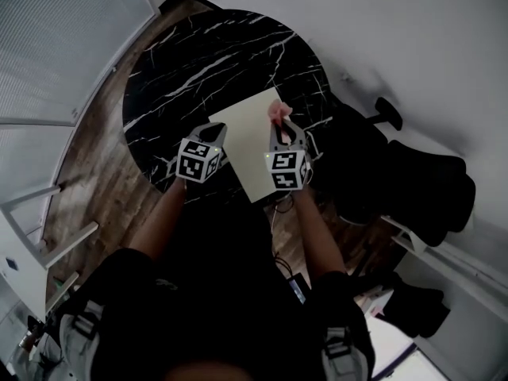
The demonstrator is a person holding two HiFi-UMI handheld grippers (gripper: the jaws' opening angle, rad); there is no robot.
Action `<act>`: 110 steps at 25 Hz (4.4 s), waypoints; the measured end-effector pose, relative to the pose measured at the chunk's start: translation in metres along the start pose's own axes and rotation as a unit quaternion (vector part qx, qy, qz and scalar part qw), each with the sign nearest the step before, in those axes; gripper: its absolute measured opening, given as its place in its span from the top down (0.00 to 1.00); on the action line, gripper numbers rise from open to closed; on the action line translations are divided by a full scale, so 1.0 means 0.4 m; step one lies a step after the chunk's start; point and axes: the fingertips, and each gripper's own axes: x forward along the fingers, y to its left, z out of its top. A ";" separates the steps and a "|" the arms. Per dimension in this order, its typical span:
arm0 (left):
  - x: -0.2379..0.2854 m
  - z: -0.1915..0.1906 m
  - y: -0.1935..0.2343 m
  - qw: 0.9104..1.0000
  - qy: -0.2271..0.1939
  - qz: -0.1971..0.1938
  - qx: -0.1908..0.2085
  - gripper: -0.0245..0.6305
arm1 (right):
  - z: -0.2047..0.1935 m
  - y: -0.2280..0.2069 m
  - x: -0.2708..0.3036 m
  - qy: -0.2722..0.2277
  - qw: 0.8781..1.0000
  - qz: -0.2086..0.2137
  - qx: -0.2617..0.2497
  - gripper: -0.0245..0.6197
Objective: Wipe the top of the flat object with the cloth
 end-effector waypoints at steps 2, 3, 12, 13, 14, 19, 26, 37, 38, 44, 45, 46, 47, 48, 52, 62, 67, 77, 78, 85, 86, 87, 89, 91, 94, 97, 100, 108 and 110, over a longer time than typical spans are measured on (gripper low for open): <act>0.014 -0.003 -0.003 1.000 0.002 0.010 -0.008 0.96 | -0.008 -0.021 0.017 0.005 1.000 0.010 -0.011 0.94; 0.022 -0.004 -0.003 1.000 0.004 0.016 -0.012 0.96 | -0.009 -0.032 0.026 0.006 1.000 0.014 -0.015 0.94; 0.070 -0.022 0.006 0.997 0.004 0.054 -0.051 0.96 | -0.045 -0.077 0.139 0.024 0.997 0.062 -0.042 0.94; 0.074 -0.027 0.006 0.997 0.004 0.057 -0.055 0.96 | -0.059 -0.077 0.156 0.032 0.996 0.068 -0.044 0.94; 0.077 -0.032 0.006 0.997 0.005 0.059 -0.059 0.96 | -0.074 -0.078 0.172 0.041 0.995 0.072 -0.049 0.94; 0.081 -0.050 0.011 0.995 0.010 0.067 -0.071 0.96 | -0.157 -0.058 0.234 0.099 0.988 0.094 -0.070 0.94; 0.083 -0.072 0.031 0.994 0.017 0.072 -0.078 0.96 | -0.171 -0.045 0.244 0.110 0.988 0.101 -0.048 0.94; 0.072 -0.088 0.046 0.995 0.024 0.065 -0.077 0.96 | -0.167 -0.001 0.239 0.110 0.987 0.104 -0.047 0.94; 0.069 -0.090 0.049 0.995 0.024 0.065 -0.078 0.96 | -0.166 0.009 0.238 0.110 0.987 0.105 -0.048 0.94; 0.046 -0.103 0.069 0.994 0.023 0.065 -0.084 0.96 | -0.158 0.059 0.237 0.111 0.986 0.114 -0.053 0.94; 0.041 -0.106 0.073 0.994 0.023 0.065 -0.085 0.96 | -0.155 0.066 0.238 0.111 0.986 0.115 -0.055 0.94; 0.036 -0.108 0.079 0.994 0.023 0.066 -0.086 0.96 | -0.153 0.073 0.237 0.112 0.986 0.115 -0.055 0.94; 0.031 -0.111 0.084 0.994 0.023 0.067 -0.087 0.96 | -0.154 0.080 0.236 0.114 0.985 0.116 -0.054 0.94; 0.026 -0.113 0.089 0.994 0.022 0.068 -0.088 0.96 | -0.154 0.087 0.235 0.116 0.985 0.116 -0.053 0.94; 0.006 -0.121 0.111 0.993 0.018 0.073 -0.093 0.96 | -0.147 0.117 0.233 0.115 0.984 0.120 -0.058 0.94; -0.055 -0.154 0.159 0.990 0.012 0.086 -0.107 0.96 | -0.127 0.220 0.229 0.113 0.981 0.139 -0.072 0.94; -0.082 -0.174 0.178 0.989 0.010 0.091 -0.116 0.96 | -0.120 0.263 0.220 0.115 0.979 0.148 -0.078 0.94; -0.124 -0.199 0.219 0.988 0.009 0.096 -0.125 0.96 | -0.099 0.337 0.217 0.110 0.978 0.157 -0.087 0.94; -0.126 -0.200 0.223 0.988 0.008 0.096 -0.125 0.96 | -0.098 0.343 0.218 0.109 0.978 0.158 -0.087 0.94; -0.155 -0.209 0.250 0.987 0.003 0.097 -0.129 0.96 | -0.090 0.386 0.216 0.111 0.976 0.162 -0.097 0.94; -0.160 -0.211 0.254 0.987 0.002 0.097 -0.130 0.96 | -0.089 0.394 0.216 0.110 0.975 0.163 -0.099 0.94; -0.164 -0.213 0.258 0.987 0.002 0.097 -0.131 0.96 | -0.088 0.400 0.217 0.109 0.975 0.164 -0.100 0.94; -0.172 -0.215 0.264 0.986 0.000 0.097 -0.133 0.96 | -0.087 0.411 0.215 0.110 0.975 0.163 -0.102 0.94; -0.180 -0.216 0.272 0.986 -0.003 0.096 -0.135 0.96 | -0.085 0.420 0.212 0.115 0.975 0.161 -0.103 0.94; -0.193 -0.220 0.285 0.986 -0.007 0.095 -0.139 0.96 | -0.080 0.440 0.209 0.118 0.974 0.164 -0.105 0.94; -0.206 -0.229 0.295 0.985 -0.009 0.092 -0.143 0.96 | -0.079 0.463 0.205 0.123 0.972 0.168 -0.105 0.94; -0.224 -0.240 0.310 0.985 -0.010 0.090 -0.146 0.96 | -0.079 0.495 0.204 0.133 0.970 0.174 -0.101 0.94; -0.279 -0.235 0.353 0.988 -0.020 0.078 -0.133 0.96 | 0.013 0.513 0.194 0.096 0.985 0.135 -0.049 0.94; -0.295 -0.226 0.364 0.990 -0.023 0.071 -0.123 0.96 | 0.045 0.503 0.184 0.078 0.990 0.112 -0.030 0.94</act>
